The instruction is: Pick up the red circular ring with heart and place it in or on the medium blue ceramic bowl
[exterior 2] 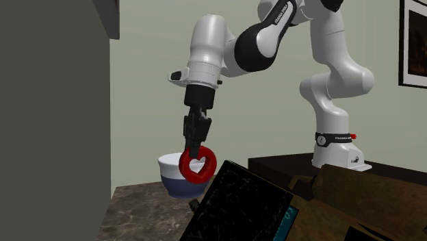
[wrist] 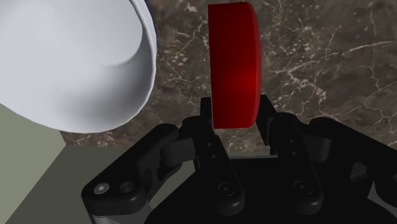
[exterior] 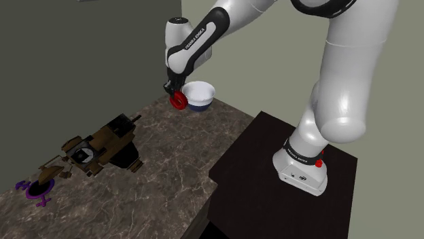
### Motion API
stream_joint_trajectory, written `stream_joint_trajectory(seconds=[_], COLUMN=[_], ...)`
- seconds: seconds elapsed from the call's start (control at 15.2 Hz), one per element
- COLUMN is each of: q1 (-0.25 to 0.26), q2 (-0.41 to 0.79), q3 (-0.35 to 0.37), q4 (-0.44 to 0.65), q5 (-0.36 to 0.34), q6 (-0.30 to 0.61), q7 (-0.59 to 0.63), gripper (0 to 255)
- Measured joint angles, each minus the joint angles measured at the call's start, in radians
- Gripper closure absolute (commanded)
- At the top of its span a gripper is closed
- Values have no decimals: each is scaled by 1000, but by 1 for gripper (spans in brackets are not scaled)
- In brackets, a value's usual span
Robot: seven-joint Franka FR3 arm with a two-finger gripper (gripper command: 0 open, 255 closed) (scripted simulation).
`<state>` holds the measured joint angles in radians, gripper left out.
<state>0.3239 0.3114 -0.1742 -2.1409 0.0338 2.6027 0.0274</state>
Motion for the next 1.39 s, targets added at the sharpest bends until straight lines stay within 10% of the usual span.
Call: stream_joint_trajectory(seconds=[1.39], q1=[14], q2=[-179], q3=[-17], q4=[77], q5=[-47], q6=[-254], q7=[25], gripper=[255])
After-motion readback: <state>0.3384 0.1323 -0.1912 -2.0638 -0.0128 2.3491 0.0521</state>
